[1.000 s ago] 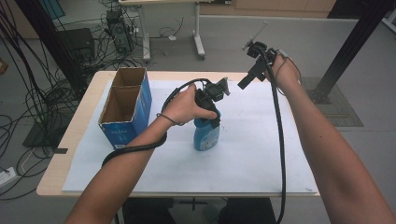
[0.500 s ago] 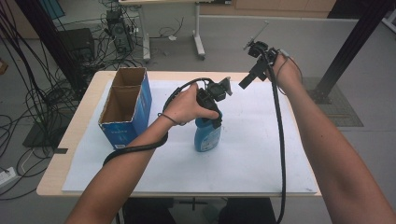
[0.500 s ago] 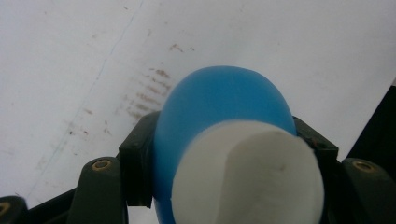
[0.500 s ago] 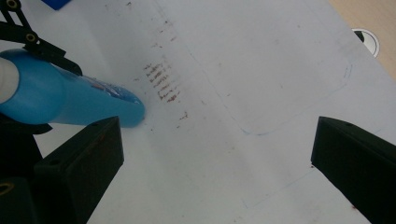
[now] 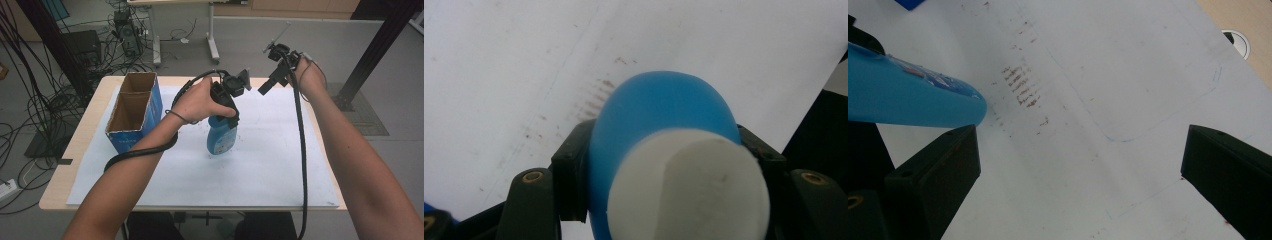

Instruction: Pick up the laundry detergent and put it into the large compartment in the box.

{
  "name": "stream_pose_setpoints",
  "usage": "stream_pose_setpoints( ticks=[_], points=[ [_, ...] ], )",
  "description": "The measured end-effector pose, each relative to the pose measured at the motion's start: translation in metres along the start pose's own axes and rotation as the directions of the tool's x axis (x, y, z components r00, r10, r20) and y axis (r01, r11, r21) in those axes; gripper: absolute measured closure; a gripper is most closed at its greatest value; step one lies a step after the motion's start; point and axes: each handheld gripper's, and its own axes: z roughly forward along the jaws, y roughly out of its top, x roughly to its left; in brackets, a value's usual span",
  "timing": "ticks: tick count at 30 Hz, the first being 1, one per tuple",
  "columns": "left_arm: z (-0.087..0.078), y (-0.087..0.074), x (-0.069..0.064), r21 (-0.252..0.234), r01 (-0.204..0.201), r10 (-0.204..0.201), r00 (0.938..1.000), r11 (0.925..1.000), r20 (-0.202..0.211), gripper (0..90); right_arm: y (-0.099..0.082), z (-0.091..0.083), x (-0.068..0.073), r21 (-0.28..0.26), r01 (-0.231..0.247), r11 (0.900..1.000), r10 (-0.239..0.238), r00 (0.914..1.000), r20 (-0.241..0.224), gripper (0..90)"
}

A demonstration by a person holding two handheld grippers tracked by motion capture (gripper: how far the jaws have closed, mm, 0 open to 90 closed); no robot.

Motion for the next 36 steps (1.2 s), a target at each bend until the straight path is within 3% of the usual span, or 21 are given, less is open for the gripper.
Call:
stream_pose_setpoints(
  ticks=[11, 25, 31, 36],
  points=[
    [-0.037, 0.007, -0.004, -0.032, 0.007, -0.007, 0.9999, 0.9995, -0.008, 37.6, 0.002, 0.005, -0.001, 0.006, 0.010, 0.9999, -0.010, 0.9999, -0.012, 2.5],
    [-0.111, 0.019, -0.003, -0.092, 0.025, -0.029, 0.9986, 0.9954, -0.044, 37.6, 0.006, 0.003, -0.001, 0.002, 0.015, 0.9999, -0.015, 0.9998, -0.015, 2.4],
    [-0.135, 0.024, -0.005, -0.116, 0.053, -0.060, 0.9967, 0.9918, -0.055, 37.6, 0.007, 0.002, -0.003, 0.005, 0.012, 0.9999, -0.012, 0.9998, -0.015, 2.3],
    [-0.143, 0.023, -0.003, -0.160, 0.101, -0.111, 0.9926, 0.9818, -0.050, 37.6, 0.007, 0.002, -0.003, 0.003, 0.013, 0.9999, -0.013, 0.9998, -0.017, 2.3]
  ],
)
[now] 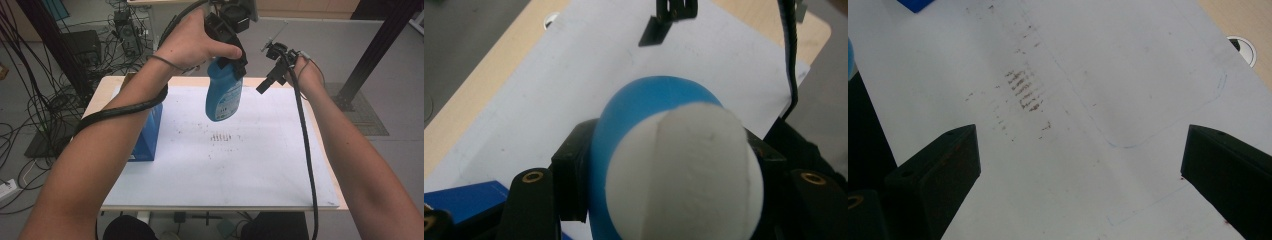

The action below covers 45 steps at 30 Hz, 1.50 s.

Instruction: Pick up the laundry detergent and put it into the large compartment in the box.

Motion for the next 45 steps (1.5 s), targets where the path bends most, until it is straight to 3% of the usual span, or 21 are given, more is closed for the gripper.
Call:
stream_pose_setpoints(
  ticks=[2, 12, 17, 22, 31, 37, 40, 43, 45],
  points=[
    [-0.002, -0.002, 0.003, -0.011, 0.029, -0.029, 0.9996, 0.9995, -0.004, 37.6, 0.000, 0.000, 0.000, 0.002, -0.001, 1.0000, 0.001, 1.0000, 0.000, 2.3],
    [-0.014, -0.013, 0.021, -0.005, 0.097, -0.097, 0.9940, 0.9952, -0.051, 37.6, -0.001, 0.000, -0.001, 0.003, -0.006, 1.0000, 0.006, 1.0000, 0.001, 2.3],
    [-0.020, -0.022, 0.033, 0.001, 0.151, -0.150, 0.9844, 0.9886, -0.092, 37.6, 0.002, 0.001, 0.001, 0.006, 0.001, 1.0000, -0.001, 1.0000, 0.000, 2.3],
    [-0.027, -0.034, 0.049, -0.013, 0.215, -0.216, 0.9702, 0.9764, -0.111, 37.6, 0.005, 0.002, 0.004, 0.008, 0.011, 0.9999, -0.011, 0.9999, 0.000, 2.3],
    [-0.043, -0.059, 0.080, -0.020, 0.321, -0.319, 0.9320, 0.9469, -0.171, 37.6, 0.005, 0.003, 0.005, 0.003, 0.014, 0.9999, -0.014, 0.9999, -0.005, 2.0],
    [-0.056, -0.078, 0.103, -0.048, 0.399, -0.401, 0.8984, 0.9158, -0.180, 37.6, 0.005, 0.001, 0.005, -0.001, 0.017, 0.9999, -0.017, 0.9998, -0.003, 2.0],
    [-0.063, -0.088, 0.111, -0.061, 0.437, -0.440, 0.8749, 0.8972, -0.202, 37.6, 0.004, 0.001, 0.004, 0.001, 0.017, 0.9998, -0.017, 0.9998, -0.003, 2.0],
    [-0.067, -0.096, 0.119, -0.072, 0.466, -0.470, 0.8565, 0.8817, -0.213, 37.6, 0.004, 0.001, 0.004, -0.002, 0.016, 0.9999, -0.016, 0.9999, -0.003, 2.0],
    [-0.070, -0.101, 0.124, -0.083, 0.499, -0.505, 0.8356, 0.8623, -0.217, 37.6, 0.004, 0.001, 0.003, -0.001, 0.016, 0.9999, -0.016, 0.9999, -0.003, 2.1]
  ],
)
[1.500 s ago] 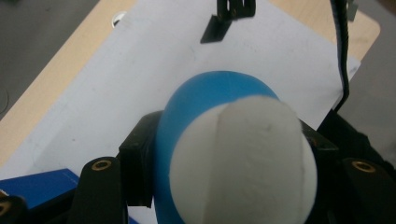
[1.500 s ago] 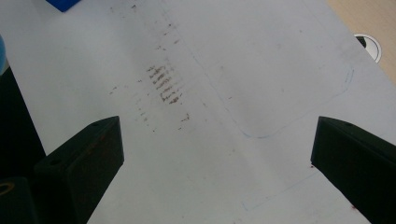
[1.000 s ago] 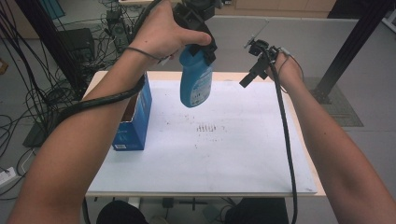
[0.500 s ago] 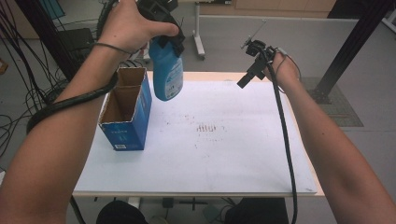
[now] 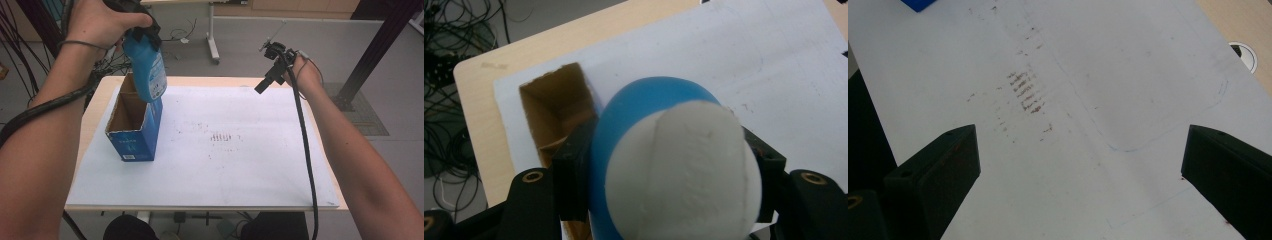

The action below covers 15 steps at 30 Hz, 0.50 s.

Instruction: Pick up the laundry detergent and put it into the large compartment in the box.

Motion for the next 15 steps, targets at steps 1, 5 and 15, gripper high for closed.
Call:
stream_pose_setpoints(
  ticks=[1, 5, 15],
  points=[
    [-0.001, -0.001, 0.004, 0.002, 0.014, -0.014, 0.9999, 0.9999, -0.005, 37.6, 0.000, 0.000, 0.000, 0.000, 0.002, 1.0000, -0.002, 1.0000, 0.001, 2.1],
    [-0.001, -0.005, 0.020, 0.004, 0.056, -0.056, 0.9981, 0.9984, -0.026, 37.6, -0.001, 0.000, -0.001, -0.004, -0.002, 1.0000, 0.002, 1.0000, 0.002, 2.1],
    [-0.002, -0.011, 0.045, -0.005, 0.156, -0.156, 0.9864, 0.9877, -0.050, 37.6, -0.001, 0.000, -0.002, 0.001, 0.000, 1.0000, 0.000, 1.0000, 0.003, 2.1]
  ],
)
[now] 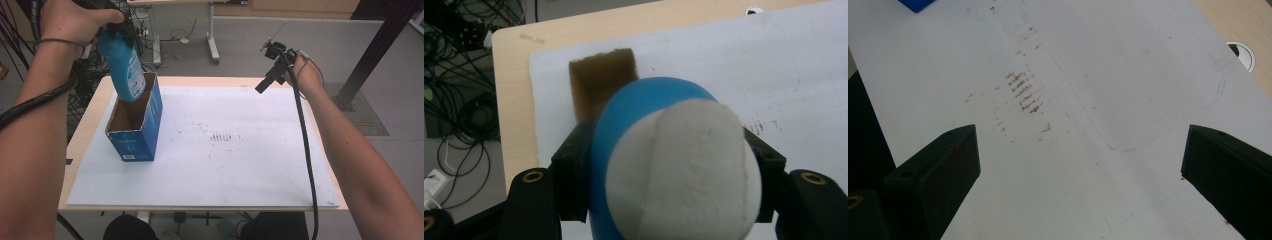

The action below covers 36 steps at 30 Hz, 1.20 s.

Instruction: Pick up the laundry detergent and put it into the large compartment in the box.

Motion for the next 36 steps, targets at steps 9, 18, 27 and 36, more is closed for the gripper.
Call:
stream_pose_setpoints(
  ticks=[9, 18, 27, 36],
  points=[
    [0.009, -0.003, 0.006, 0.015, 0.015, -0.015, 0.9997, 0.9998, -0.018, 37.6, 0.000, 0.001, 0.001, 0.001, -0.005, 1.0000, 0.005, 1.0000, -0.004, 2.1],
    [0.033, -0.012, 0.019, 0.050, 0.042, -0.042, 0.9991, 0.9979, -0.003, 37.7, 0.001, 0.000, 0.005, -0.008, 0.002, 1.0000, -0.003, 0.9999, -0.011, 2.2],
    [0.053, -0.019, 0.020, 0.077, 0.044, -0.042, 0.9988, 0.9961, -0.026, 37.6, 0.003, 0.000, 0.007, -0.008, 0.010, 0.9999, -0.010, 0.9999, -0.009, 2.2],
    [0.080, -0.029, 0.022, 0.116, 0.038, -0.036, 0.9992, 0.9925, -0.017, 37.6, 0.002, 0.001, 0.008, -0.006, 0.007, 1.0000, -0.007, 0.9999, -0.009, 2.2]
  ],
)
